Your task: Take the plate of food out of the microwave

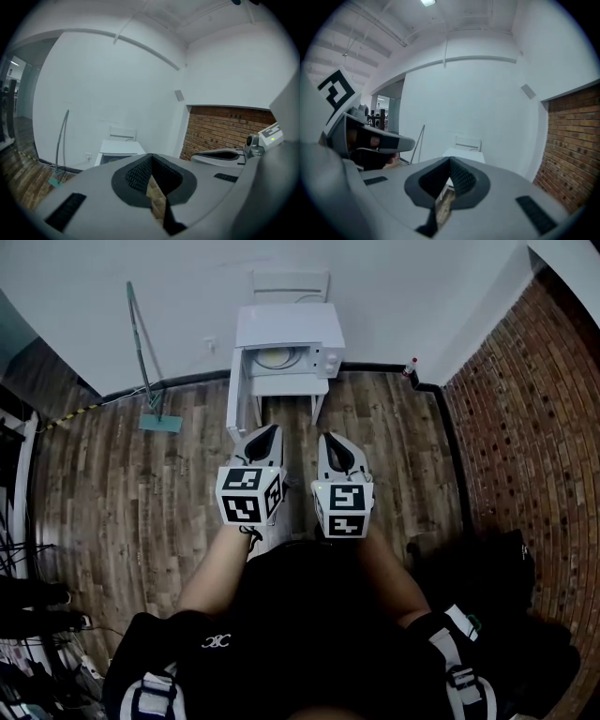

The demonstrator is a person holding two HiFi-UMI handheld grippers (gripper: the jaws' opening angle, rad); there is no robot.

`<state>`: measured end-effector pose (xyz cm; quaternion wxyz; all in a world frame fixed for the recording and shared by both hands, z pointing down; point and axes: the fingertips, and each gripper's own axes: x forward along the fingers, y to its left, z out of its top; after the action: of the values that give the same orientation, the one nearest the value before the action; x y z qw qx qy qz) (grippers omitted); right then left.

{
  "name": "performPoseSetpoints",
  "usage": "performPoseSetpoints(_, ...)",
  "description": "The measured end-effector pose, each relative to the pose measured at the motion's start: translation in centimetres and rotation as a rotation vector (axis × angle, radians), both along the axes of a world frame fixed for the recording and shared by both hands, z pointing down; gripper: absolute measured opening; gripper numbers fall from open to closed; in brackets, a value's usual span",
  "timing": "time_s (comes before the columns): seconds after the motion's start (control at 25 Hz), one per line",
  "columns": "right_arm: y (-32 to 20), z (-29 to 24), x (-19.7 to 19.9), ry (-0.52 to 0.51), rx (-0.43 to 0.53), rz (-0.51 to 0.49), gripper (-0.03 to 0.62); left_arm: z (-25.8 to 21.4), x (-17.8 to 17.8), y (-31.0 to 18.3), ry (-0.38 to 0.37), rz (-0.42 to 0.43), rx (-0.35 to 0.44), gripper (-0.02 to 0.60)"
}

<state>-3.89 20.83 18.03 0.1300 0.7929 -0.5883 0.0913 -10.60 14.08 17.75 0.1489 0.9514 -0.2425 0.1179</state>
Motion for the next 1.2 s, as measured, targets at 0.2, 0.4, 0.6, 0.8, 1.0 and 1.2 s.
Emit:
performPoseSetpoints(0.2, -3.7, 1.1, 3.1, -0.037, 0.011, -0.041, 0.008, 0.5, 2.0, -3.0, -0.015, -0.059, 0.017, -0.008)
performPoseSetpoints(0.4, -9.9, 1.7, 6.8, -0.025, 0.017, -0.126, 0.008, 1.1, 5.2, -8.2, -0.016, -0.139, 0.028, -0.006)
performPoseSetpoints(0.6, -16.1, 1.5, 12.1, 0.038, 0.007, -0.225, 0.008, 0.8, 9.8, -13.8, -0.009, -0.243, 0.036, -0.007)
performPoseSetpoints(0.8, -22.3, 1.8, 16.2, 0.024, -0.018, -0.345, 0.008, 0.9, 13.0, -18.7, -0.009, -0.363, 0.012, -0.008)
performPoseSetpoints(1.0, -26.5, 2.6, 17.9, 0.029, -0.052, -0.462, 0.008, 1.5, 14.1, -22.0, -0.007, -0.487, -0.016, -0.008)
performPoseSetpoints(1.2, -28.8, 4.2, 18.2, 0.041, -0.098, -0.560, 0.008, 2.4, 13.4, -24.6, -0.032, -0.591, -0.013, -0.006)
